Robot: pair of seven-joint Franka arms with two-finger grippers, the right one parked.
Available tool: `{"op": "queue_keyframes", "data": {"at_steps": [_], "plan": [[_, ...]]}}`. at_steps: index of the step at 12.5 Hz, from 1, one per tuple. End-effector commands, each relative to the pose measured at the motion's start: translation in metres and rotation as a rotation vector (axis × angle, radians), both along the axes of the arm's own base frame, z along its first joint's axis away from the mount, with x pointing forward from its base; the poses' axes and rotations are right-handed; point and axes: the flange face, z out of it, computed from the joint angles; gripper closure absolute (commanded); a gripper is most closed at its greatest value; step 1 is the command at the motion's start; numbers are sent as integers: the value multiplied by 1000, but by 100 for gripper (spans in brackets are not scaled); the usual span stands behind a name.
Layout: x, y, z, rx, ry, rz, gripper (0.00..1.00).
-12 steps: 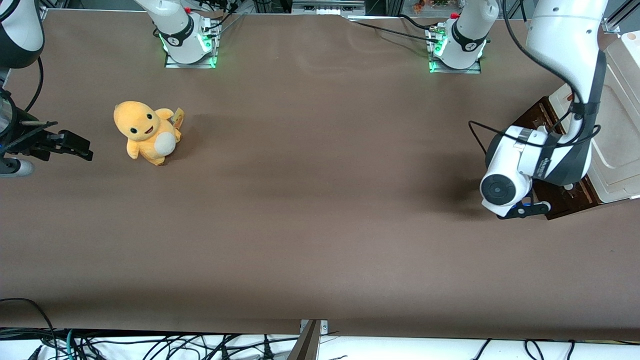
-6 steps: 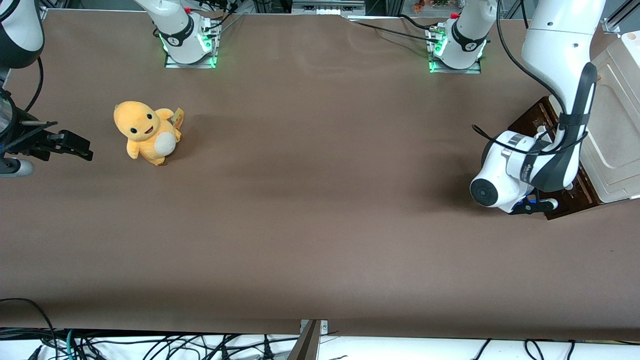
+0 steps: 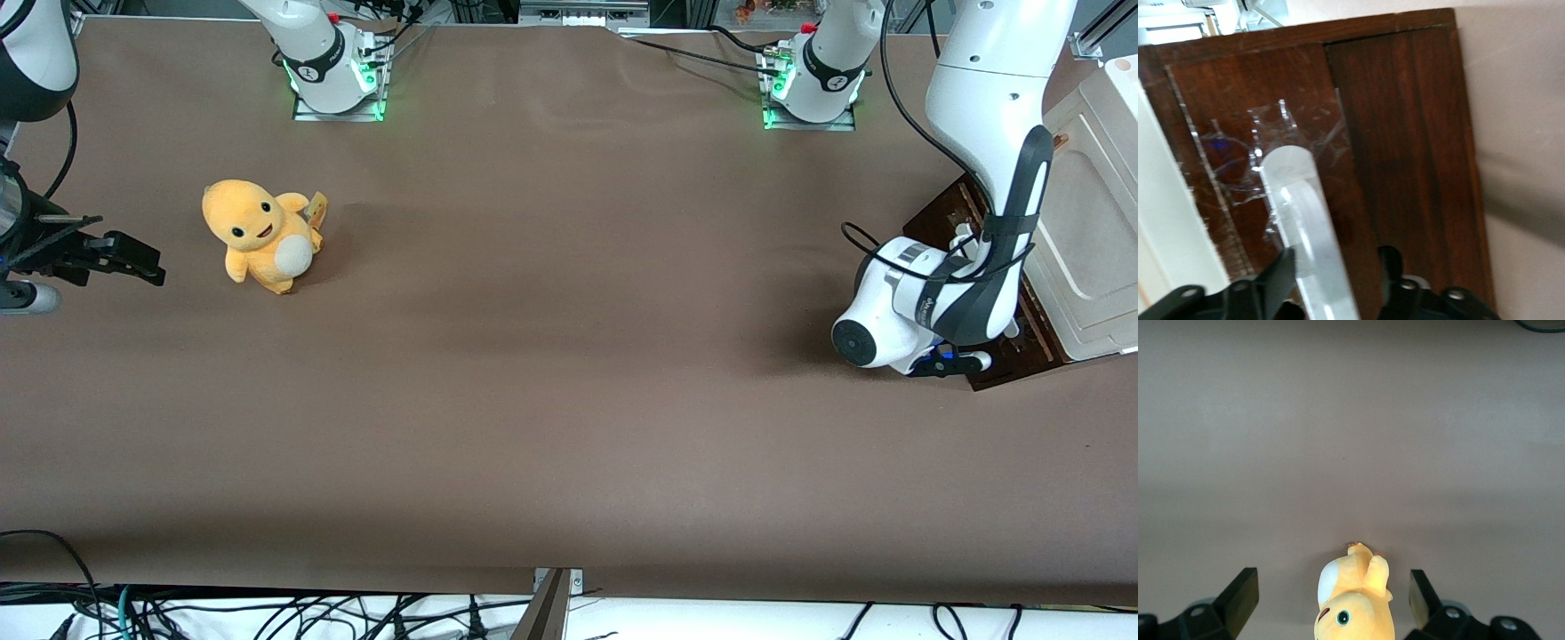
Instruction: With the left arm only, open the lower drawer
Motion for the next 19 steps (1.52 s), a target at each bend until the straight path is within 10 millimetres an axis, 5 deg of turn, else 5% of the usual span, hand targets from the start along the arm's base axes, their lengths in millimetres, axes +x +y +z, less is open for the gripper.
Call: {"op": "queue_keyframes", "data": {"at_steps": [1, 7, 14, 19], "plan": [[-1, 6, 6, 2, 76, -18, 80], [5, -5, 15, -16, 92, -41, 82], [13, -62, 22, -100, 68, -56, 82], [10, -75, 21, -139, 69, -44, 81]]}}
